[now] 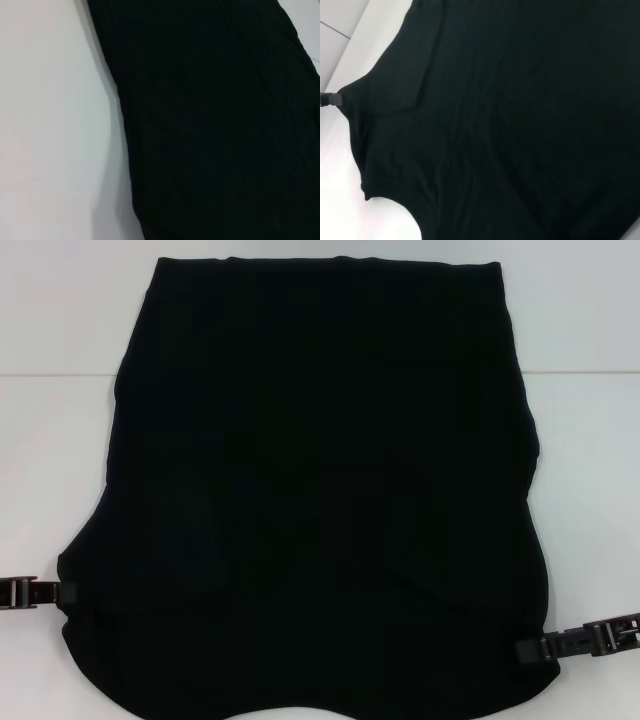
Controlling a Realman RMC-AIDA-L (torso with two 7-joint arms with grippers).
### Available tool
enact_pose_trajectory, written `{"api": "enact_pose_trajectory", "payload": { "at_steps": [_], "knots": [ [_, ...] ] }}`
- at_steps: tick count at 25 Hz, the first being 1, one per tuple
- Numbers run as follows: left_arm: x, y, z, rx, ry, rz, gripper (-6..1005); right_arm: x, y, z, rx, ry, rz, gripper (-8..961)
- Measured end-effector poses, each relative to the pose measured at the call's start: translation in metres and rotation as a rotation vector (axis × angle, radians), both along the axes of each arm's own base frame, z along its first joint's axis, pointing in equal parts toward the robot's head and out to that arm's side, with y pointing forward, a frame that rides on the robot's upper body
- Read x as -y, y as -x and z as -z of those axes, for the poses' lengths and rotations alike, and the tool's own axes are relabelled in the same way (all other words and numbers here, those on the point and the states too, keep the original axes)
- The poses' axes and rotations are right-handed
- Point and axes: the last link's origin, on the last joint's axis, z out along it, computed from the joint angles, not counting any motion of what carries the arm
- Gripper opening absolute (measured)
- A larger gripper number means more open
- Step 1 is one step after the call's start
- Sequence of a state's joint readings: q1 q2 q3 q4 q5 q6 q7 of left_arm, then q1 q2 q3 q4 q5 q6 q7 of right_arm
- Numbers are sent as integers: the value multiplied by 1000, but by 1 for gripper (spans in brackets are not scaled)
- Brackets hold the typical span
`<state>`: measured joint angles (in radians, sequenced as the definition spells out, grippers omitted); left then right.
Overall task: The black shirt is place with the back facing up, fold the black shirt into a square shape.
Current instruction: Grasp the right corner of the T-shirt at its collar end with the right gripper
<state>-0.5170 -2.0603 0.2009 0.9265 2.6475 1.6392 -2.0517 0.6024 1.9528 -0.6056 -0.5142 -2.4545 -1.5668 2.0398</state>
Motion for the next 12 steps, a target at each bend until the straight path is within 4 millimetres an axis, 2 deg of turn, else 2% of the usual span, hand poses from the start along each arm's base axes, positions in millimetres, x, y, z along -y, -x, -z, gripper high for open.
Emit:
{"api": "enact_pose_trajectory", "payload": {
  "at_steps": [9,12],
  "knots": [
    [-1,-1,0,0,0,4,14,-3,2,-1,3,-3,-3,653],
    [-1,-1,0,0,0,4,14,-2,1,-1,9,1,0,541]
  ]
}}
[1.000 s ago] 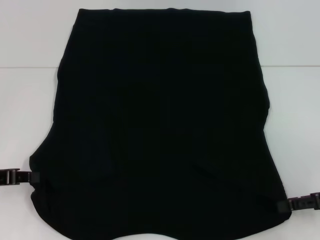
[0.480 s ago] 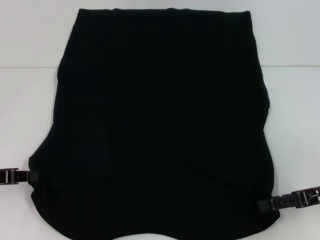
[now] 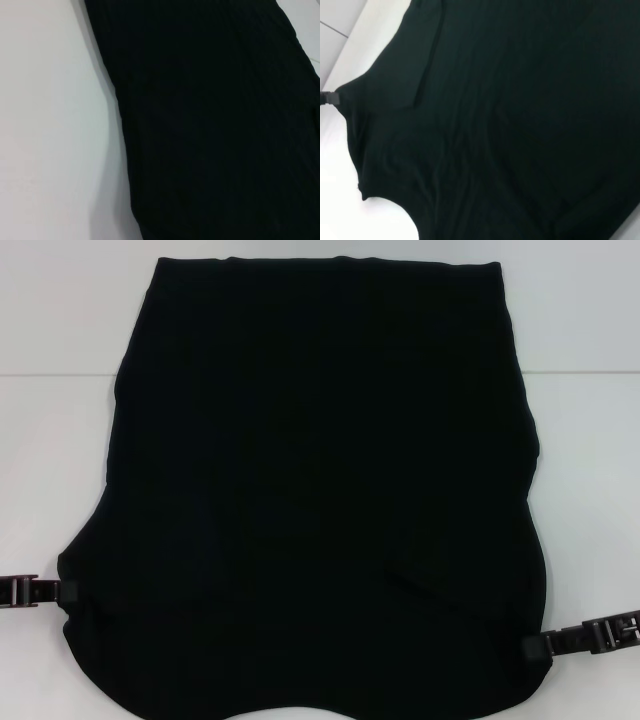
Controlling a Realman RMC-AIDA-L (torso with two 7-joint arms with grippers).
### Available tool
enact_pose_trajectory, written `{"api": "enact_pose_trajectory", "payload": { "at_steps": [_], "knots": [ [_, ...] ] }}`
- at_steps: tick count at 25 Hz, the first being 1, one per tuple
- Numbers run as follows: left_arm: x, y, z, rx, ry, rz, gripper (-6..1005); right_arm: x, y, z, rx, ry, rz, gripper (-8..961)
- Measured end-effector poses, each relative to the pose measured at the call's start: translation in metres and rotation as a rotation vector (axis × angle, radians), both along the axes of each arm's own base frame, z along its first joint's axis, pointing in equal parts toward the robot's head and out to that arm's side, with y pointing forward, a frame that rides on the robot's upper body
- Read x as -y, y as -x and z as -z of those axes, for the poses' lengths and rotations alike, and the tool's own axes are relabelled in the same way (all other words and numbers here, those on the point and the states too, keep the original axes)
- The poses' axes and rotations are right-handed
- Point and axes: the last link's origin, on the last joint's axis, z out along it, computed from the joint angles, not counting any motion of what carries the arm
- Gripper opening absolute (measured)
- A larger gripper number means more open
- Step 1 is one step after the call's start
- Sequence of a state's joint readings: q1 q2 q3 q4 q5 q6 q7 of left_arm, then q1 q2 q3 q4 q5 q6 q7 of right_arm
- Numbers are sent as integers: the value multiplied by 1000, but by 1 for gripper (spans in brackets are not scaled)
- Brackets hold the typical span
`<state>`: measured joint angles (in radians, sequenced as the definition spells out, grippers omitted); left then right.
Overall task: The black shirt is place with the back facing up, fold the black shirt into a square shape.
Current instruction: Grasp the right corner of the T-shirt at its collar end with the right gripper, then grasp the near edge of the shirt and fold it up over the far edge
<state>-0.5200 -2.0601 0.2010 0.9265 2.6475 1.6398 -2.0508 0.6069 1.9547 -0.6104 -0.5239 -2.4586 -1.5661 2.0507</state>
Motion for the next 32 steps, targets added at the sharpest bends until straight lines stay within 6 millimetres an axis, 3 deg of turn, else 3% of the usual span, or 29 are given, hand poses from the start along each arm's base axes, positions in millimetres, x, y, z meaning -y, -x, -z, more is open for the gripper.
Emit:
{"api": "enact_pose_trajectory", "payload": {
  "at_steps": [16,21,27,32],
  "knots": [
    [1,-1,1,12,6,-1,14,3,-7,0,19,-11,10,51],
    [16,-3,-5,112,-7,-23,15,15,-19,-10,-15,-46,12,51],
    [51,6,-19,220,-44,-64,15,39,-37,-25,-69,-104,3,51],
    [78,10,-18,275,-39,-72,15,63,-49,-31,-106,-125,-12,52]
  ]
}}
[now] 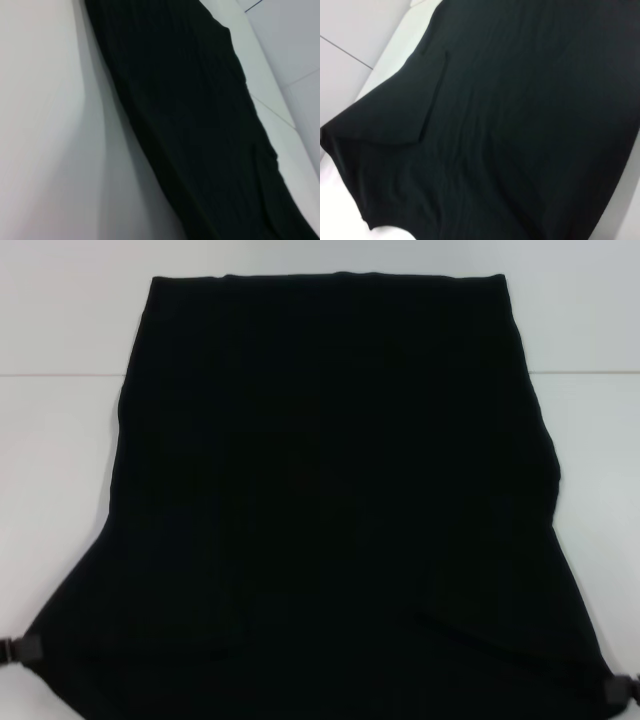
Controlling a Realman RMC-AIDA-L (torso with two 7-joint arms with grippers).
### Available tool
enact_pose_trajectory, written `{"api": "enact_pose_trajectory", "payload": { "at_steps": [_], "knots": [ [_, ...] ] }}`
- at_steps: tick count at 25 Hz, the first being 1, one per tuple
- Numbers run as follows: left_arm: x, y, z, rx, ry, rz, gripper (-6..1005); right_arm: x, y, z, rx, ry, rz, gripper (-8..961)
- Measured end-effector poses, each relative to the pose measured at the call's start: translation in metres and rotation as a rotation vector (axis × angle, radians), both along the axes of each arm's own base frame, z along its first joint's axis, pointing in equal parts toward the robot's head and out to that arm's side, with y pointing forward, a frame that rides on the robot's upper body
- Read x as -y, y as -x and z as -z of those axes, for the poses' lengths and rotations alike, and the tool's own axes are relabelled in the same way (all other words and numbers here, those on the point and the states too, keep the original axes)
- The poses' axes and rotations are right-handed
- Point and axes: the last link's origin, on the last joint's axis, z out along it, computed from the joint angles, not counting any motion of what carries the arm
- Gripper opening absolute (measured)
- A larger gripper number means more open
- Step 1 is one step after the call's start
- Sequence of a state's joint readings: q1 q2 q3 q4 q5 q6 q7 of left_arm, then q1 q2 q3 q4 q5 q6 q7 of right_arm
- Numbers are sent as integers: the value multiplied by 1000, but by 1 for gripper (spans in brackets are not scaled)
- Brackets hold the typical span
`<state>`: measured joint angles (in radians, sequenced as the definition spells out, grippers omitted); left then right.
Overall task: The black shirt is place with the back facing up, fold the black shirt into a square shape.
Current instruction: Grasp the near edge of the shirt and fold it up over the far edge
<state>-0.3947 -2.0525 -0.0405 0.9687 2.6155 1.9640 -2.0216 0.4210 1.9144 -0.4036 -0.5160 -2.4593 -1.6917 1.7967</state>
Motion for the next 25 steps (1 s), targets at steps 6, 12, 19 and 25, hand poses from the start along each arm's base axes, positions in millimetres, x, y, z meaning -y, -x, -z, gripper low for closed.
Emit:
{"api": "enact_pose_trajectory", "payload": {
  "at_steps": [6,12,19,25],
  "knots": [
    [28,3,9,49,20,-11,15,32,-14,-10,-41,-30,10,52],
    [24,0,13,85,1,-2,14,31,-16,-25,-65,-107,22,52],
    [-52,-21,10,117,-93,78,15,-22,4,-30,-76,-256,-30,52],
    [-141,-45,12,44,-222,108,15,-82,31,-27,-38,-375,-82,53]
  ]
}}
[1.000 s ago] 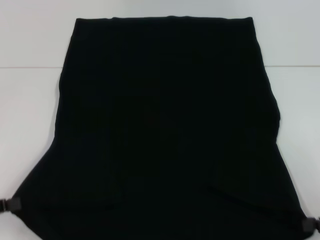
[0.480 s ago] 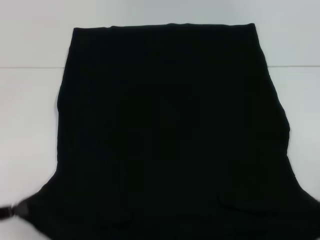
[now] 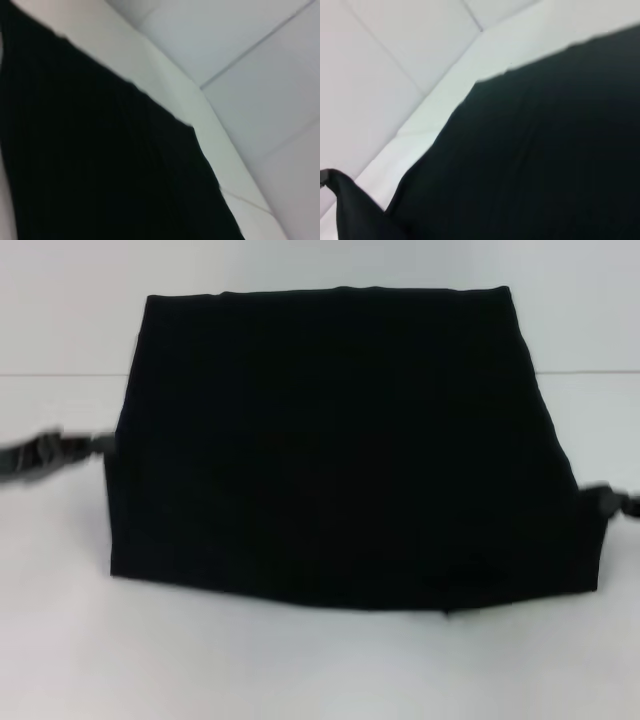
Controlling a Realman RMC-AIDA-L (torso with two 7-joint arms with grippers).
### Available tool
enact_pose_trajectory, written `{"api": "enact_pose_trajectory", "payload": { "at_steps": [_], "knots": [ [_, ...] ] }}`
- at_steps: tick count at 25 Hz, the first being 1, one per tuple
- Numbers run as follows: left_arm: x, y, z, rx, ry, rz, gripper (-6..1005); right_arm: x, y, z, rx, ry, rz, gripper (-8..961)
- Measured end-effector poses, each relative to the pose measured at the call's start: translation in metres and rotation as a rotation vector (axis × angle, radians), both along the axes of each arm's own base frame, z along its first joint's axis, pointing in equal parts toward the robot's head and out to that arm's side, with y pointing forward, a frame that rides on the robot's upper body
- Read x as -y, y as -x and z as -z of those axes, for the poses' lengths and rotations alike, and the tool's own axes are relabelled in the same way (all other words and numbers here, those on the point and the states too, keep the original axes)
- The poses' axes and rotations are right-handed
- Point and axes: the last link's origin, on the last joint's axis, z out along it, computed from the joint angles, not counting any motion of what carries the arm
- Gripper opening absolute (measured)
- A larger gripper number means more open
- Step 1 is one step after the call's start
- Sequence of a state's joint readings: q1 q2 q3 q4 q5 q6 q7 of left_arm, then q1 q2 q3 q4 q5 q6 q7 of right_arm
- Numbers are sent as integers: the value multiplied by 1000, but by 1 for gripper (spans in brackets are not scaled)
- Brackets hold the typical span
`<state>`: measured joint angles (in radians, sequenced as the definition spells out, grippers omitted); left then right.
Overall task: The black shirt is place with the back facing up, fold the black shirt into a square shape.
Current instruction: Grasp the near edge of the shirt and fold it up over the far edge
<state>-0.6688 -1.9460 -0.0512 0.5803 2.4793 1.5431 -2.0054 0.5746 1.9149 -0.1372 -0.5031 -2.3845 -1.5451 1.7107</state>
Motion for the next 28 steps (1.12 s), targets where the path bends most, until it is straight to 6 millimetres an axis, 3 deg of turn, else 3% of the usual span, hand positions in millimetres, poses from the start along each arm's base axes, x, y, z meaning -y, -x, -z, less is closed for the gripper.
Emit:
{"api": "enact_pose_trajectory", "payload": {
  "at_steps": [5,10,11,19,28],
  "knots": [
    [-50,-26,7,-84,-90,29,15,-45,17,9,45,-82,31,53],
    [-78,-37,14,-178,-160,40,14,-84,30,20,118,-165,90,53],
    [-92,-42,20,-251,-207,40,14,-91,32,21,136,-185,102,53],
    [-115,-54,28,-347,-311,49,14,-133,55,21,242,-320,148,53],
    [-120,-55,38,-381,-349,18,15,-139,59,30,263,-321,170,54]
  ]
}}
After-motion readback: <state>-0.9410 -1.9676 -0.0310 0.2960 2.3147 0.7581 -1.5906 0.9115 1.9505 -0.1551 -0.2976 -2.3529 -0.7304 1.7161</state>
